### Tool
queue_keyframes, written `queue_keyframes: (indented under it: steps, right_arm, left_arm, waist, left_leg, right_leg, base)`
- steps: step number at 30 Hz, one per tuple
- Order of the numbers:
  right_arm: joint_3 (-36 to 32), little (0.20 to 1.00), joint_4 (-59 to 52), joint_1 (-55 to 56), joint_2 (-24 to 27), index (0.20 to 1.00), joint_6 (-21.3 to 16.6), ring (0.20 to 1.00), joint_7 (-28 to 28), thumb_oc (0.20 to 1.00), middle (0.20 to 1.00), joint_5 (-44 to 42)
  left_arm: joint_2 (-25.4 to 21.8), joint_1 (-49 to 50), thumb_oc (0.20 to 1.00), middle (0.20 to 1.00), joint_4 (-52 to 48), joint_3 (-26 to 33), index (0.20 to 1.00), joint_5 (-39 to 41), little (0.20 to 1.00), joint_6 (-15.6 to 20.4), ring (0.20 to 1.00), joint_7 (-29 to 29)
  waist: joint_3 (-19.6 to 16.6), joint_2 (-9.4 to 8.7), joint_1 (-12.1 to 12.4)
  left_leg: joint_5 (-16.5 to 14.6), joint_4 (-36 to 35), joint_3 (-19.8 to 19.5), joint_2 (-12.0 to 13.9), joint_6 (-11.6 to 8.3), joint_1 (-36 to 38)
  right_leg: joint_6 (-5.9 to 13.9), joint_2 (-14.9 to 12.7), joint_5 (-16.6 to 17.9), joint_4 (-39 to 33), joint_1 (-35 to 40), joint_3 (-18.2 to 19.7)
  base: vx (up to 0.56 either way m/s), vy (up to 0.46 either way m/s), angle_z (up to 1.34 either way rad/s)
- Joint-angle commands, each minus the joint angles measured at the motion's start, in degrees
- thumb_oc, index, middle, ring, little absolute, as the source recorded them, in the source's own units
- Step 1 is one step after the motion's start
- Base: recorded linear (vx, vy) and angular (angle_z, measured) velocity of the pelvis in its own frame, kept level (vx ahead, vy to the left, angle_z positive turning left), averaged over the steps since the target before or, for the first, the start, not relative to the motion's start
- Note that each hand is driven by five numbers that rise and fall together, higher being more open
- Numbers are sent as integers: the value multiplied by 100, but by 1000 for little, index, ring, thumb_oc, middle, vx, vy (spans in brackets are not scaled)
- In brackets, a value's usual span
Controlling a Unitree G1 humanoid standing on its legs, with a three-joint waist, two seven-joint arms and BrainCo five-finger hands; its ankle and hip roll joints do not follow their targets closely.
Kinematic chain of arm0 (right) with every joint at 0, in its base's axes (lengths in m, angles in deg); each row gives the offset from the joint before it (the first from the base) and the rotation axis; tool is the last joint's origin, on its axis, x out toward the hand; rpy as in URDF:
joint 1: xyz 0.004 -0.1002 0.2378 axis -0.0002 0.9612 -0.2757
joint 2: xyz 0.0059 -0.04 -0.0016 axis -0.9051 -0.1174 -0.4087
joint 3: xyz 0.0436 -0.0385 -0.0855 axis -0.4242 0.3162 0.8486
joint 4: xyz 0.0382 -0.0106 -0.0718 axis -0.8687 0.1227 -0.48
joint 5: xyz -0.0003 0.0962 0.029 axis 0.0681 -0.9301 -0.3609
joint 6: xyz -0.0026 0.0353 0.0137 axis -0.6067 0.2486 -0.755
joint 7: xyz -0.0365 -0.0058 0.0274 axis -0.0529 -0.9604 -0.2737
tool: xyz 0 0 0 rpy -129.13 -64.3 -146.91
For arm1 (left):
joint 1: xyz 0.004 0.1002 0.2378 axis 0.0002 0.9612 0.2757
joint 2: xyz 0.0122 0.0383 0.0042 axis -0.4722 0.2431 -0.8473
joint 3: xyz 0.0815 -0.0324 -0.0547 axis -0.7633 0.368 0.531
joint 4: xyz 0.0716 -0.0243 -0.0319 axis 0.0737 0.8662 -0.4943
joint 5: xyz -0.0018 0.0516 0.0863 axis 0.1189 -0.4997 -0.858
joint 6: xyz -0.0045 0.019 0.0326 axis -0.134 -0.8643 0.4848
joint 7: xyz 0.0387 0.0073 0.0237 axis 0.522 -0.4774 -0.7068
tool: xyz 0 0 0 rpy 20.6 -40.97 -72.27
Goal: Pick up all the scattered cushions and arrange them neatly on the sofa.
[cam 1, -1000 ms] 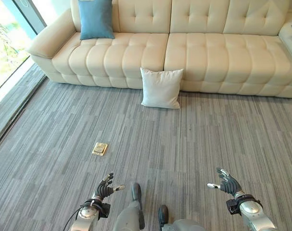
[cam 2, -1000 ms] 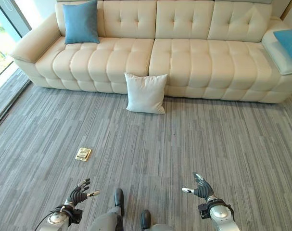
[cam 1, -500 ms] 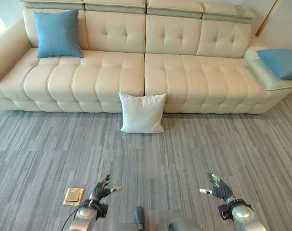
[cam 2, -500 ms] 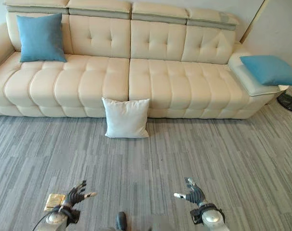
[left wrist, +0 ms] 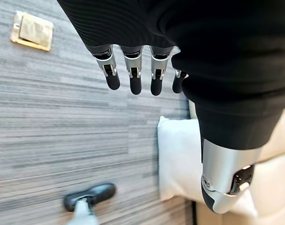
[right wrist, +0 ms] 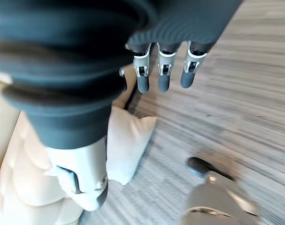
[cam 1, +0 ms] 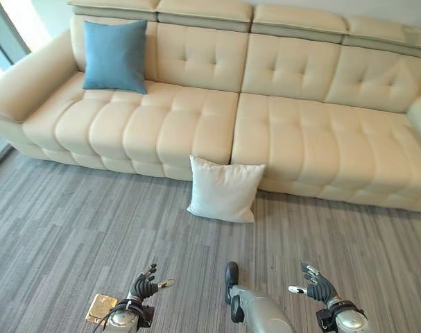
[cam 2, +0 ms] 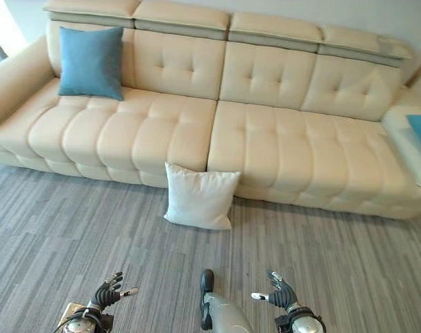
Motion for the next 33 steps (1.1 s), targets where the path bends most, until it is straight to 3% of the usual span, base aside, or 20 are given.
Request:
queue_keyframes:
  steps: [1,2,3,6,7,11,14,17,18,19,22,25,26,29,33]
  right_arm:
    - [-13,1000,-433,-246,452,1000,-240,1000,-90,1000,1000,-81]
    - [19,1000,-465,-297,514,1000,-227,1000,-113,1000,1000,-106]
    - [18,1000,-464,-299,512,1000,-227,1000,-113,1000,1000,-106]
    - [-18,1000,-482,-281,558,1000,-224,1000,-144,1000,1000,-91]
    - [-17,1000,-452,-297,572,1000,-215,1000,-176,1000,1000,-72]
    - [-62,1000,-227,-362,528,1000,-169,1000,-263,1000,1000,-85]
    - [-97,1000,-176,-303,467,1000,-131,1000,-197,1000,1000,-38]
    - [-87,1000,-170,-299,411,1000,-117,1000,-179,1000,1000,3]
    - [-31,1000,-170,-337,326,1000,-137,1000,-153,1000,1000,24]
    - [-31,1000,-170,-337,325,1000,-137,1000,-153,1000,1000,24]
    - [104,1000,-226,-509,247,1000,-127,1000,-138,1000,1000,52]
    - [236,1000,-251,-703,156,1000,-154,1000,-166,1000,1000,47]
    - [270,1000,-237,-722,149,1000,-143,1000,-167,1000,1000,69]
    - [296,1000,-172,-747,188,1000,-140,1000,-178,1000,1000,64]
    - [260,1000,-128,-714,229,1000,-163,1000,-189,1000,1000,35]
  left_arm:
    - [-245,-110,1000,1000,-170,31,1000,-20,1000,169,1000,20]
    - [-213,-178,1000,1000,-66,29,1000,10,1000,149,1000,-3]
    - [-215,-181,1000,1000,-64,29,1000,10,1000,150,1000,-3]
    - [-225,-210,1000,1000,-107,-21,1000,-1,1000,156,1000,-11]
    - [-235,-200,1000,1000,-181,-40,1000,19,1000,158,1000,-11]
    - [-201,-158,1000,1000,-205,14,1000,109,1000,149,1000,-63]
    - [-160,-60,1000,1000,-60,43,1000,49,1000,130,1000,-25]
    - [-141,-43,1000,1000,23,43,1000,-1,1000,112,1000,-9]
    - [-162,-73,1000,1000,19,30,1000,-59,1000,118,1000,-30]
    - [-163,-73,1000,1000,19,30,1000,-59,1000,117,1000,-30]
    - [-310,-181,1000,1000,-72,58,1000,-35,1000,100,1000,-74]
    - [-414,-301,1000,1000,-74,70,1000,-65,1000,98,1000,-120]
    - [-451,-317,1000,1000,-2,82,1000,-70,1000,119,1000,-130]
    - [-462,-317,1000,1000,54,101,1000,-22,1000,115,1000,-142]
    - [-466,-328,1000,1000,100,127,1000,-18,1000,136,1000,-136]
  waist:
    - [83,-65,-30]
    - [141,-154,96]
    - [130,-162,95]
    - [160,-258,211]
    - [184,-254,273]
    - [215,-131,421]
    - [65,-76,438]
    - [-15,-96,454]
    - [-86,-135,457]
    - [-87,-139,465]
    - [40,-165,463]
    - [173,-129,452]
    - [182,-101,412]
    - [219,-98,337]
    - [257,-126,309]
  left_leg:
    - [1529,533,356,268,-314,-322]
    - [1222,804,535,288,-128,-886]
    - [1233,800,537,279,-124,-902]
    - [837,30,783,298,86,-1408]
    - [838,-275,819,298,102,-1539]
    - [1552,-1486,727,393,-52,-1886]
    - [1543,-1526,869,433,-16,-1846]
    - [1433,-1443,902,354,68,-1786]
    - [1216,-1403,1008,255,221,-1656]
    - [1210,-1399,1018,254,223,-1656]
    - [987,-1368,1047,162,423,-1492]
    - [839,-1375,1148,159,500,-1315]
    - [773,-1474,1142,118,508,-1151]
    - [716,-1527,1045,42,504,-992]
    - [680,-1509,934,-22,466,-894]
  right_leg:
    - [230,-87,-499,-2,548,454]
    - [175,-105,-682,-40,846,642]
    - [177,-114,-676,-42,831,643]
    - [238,-172,-872,-104,1170,733]
    - [249,-163,-942,-112,1285,780]
    - [282,1,-1213,-102,1749,1022]
    - [389,-120,-1338,-43,1994,1234]
    - [479,-281,-1327,77,2010,1328]
    - [616,-441,-1184,396,1849,1437]
    - [618,-444,-1189,404,1843,1447]
    - [787,-532,-791,1283,1288,1606]
    - [812,-604,-654,1729,773,1361]
    - [739,-574,-760,1496,564,1075]
    - [698,-446,-815,1015,388,820]
    - [690,-367,-815,792,432,684]
  base:
    - [353,-154,-36]
    - [354,-153,-50]
    - [393,-125,-45]
    - [342,-23,-43]
    - [317,23,-31]
    - [342,75,-36]
    - [436,244,-61]
    - [287,230,-66]
    - [258,230,-43]
    - [226,218,-47]
    - [107,149,-37]
    - [113,138,-15]
    - [105,45,-10]
    - [144,20,-2]
    - [109,-48,29]
